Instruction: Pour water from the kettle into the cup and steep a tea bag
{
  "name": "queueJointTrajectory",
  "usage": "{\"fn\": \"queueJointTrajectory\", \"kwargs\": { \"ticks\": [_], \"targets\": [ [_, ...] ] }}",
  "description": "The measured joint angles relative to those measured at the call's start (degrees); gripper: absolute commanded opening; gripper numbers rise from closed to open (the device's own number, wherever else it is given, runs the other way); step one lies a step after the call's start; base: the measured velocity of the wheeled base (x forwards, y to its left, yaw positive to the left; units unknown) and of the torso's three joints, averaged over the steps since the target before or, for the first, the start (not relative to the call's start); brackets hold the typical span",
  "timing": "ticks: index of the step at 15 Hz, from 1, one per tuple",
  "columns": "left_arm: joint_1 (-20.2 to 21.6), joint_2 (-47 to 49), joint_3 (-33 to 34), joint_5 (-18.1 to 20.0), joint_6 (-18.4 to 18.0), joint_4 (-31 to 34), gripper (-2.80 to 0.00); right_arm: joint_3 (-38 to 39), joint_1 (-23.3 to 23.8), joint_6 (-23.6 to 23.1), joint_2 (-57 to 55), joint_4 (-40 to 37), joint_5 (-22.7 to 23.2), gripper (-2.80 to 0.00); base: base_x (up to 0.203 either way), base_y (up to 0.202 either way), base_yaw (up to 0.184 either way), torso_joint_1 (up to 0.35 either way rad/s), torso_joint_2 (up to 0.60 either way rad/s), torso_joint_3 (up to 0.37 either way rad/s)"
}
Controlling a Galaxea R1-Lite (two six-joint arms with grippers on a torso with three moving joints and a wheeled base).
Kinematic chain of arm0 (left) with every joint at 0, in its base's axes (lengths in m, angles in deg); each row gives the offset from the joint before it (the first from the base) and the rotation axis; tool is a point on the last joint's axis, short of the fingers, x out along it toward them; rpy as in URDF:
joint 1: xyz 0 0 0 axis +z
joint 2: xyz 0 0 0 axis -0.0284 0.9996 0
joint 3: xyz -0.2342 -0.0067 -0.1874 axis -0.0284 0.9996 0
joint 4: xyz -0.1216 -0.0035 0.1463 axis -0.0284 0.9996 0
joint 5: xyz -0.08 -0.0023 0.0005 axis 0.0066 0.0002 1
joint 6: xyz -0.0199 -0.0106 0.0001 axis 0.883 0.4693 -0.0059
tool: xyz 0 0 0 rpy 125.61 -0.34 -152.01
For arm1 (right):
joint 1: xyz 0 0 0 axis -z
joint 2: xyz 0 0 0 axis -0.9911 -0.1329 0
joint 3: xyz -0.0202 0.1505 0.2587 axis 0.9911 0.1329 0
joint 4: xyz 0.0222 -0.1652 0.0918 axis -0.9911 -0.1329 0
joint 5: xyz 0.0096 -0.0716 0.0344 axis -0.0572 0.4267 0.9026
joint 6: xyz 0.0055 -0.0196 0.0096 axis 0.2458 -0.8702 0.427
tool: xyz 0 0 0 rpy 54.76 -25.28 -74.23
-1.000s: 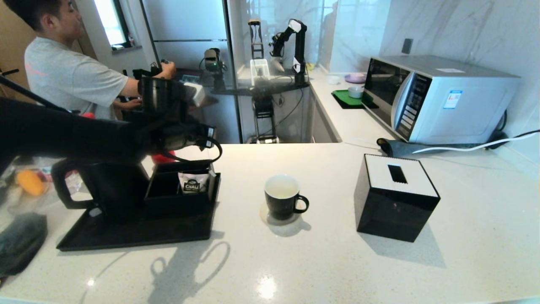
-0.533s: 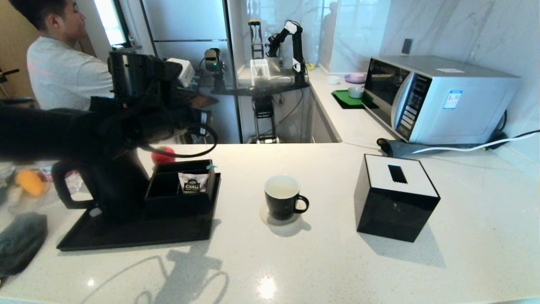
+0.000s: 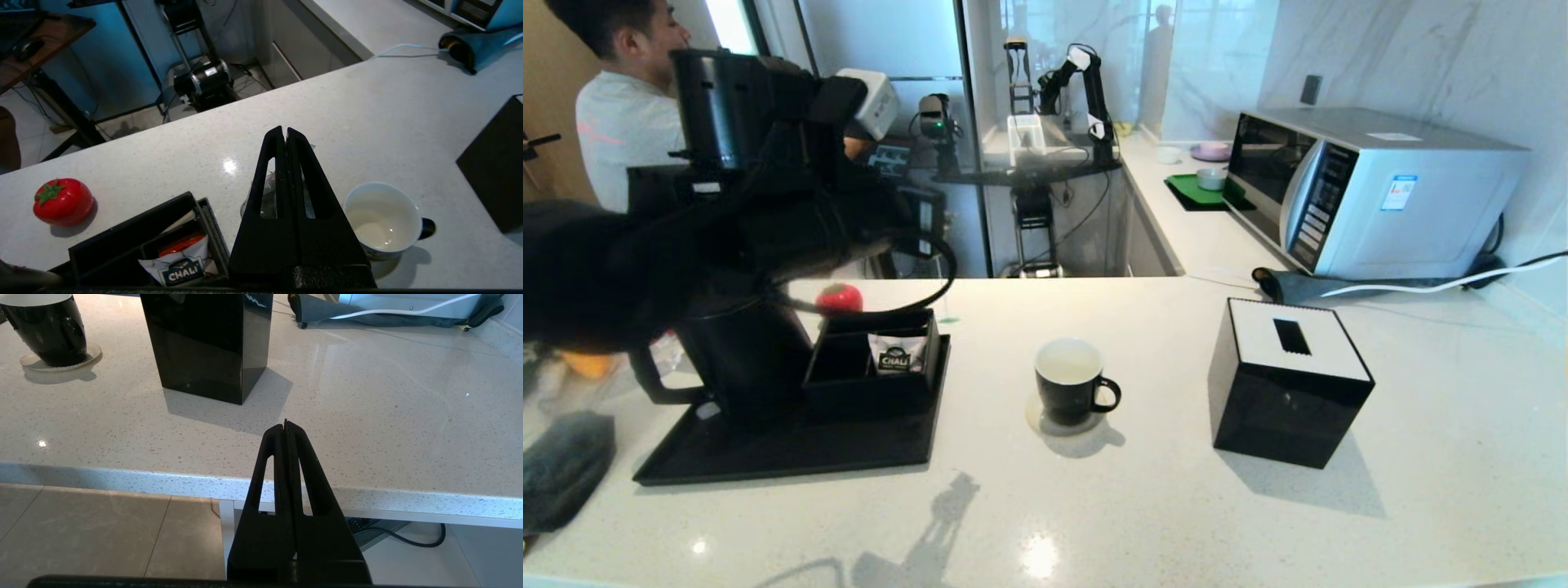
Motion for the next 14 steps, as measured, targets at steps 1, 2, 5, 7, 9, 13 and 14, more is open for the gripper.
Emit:
{"fn": "queueJointTrajectory", "kwargs": {
  "ticks": [1,2,5,7,9,13,14],
  "targets": [
    [-1.20,-0.78,0.55,-0.43,-0.02,0.11,-2.80,0.00,0.00,-0.02,0.00,0.00,0.00,-2.80,0.000,0.000,0.000,0.000,0.00,0.000],
    [-2.27,-1.45,0.99,-1.06,0.00,0.09,-2.80,0.00,0.00,-0.02,0.00,0.00,0.00,-2.80,0.000,0.000,0.000,0.000,0.00,0.000],
    [-5.24,-2.96,2.38,-1.83,-0.09,0.13,-2.80,0.00,0.00,-0.02,0.00,0.00,0.00,-2.80,0.000,0.000,0.000,0.000,0.00,0.000],
    [-6.83,-3.76,2.67,-1.85,-0.18,0.50,-2.80,0.00,0.00,0.01,0.00,0.00,0.00,-2.80,0.000,0.000,0.000,0.000,0.00,0.000],
    [-7.95,-4.29,2.75,-1.93,-0.18,1.18,-2.80,0.00,0.00,-0.03,0.00,0.00,0.00,-2.80,0.000,0.000,0.000,0.000,0.00,0.000],
    [-8.64,-5.18,2.83,-2.47,-0.26,1.42,-2.80,0.00,0.00,-0.17,0.00,0.00,0.00,-2.80,0.000,0.000,0.000,0.000,0.00,0.000],
    [-8.91,-5.42,3.28,-3.12,-0.27,1.44,-2.80,0.00,0.00,-0.29,0.00,0.00,0.00,-2.80,0.000,0.000,0.000,0.000,0.00,0.000]
  ]
}}
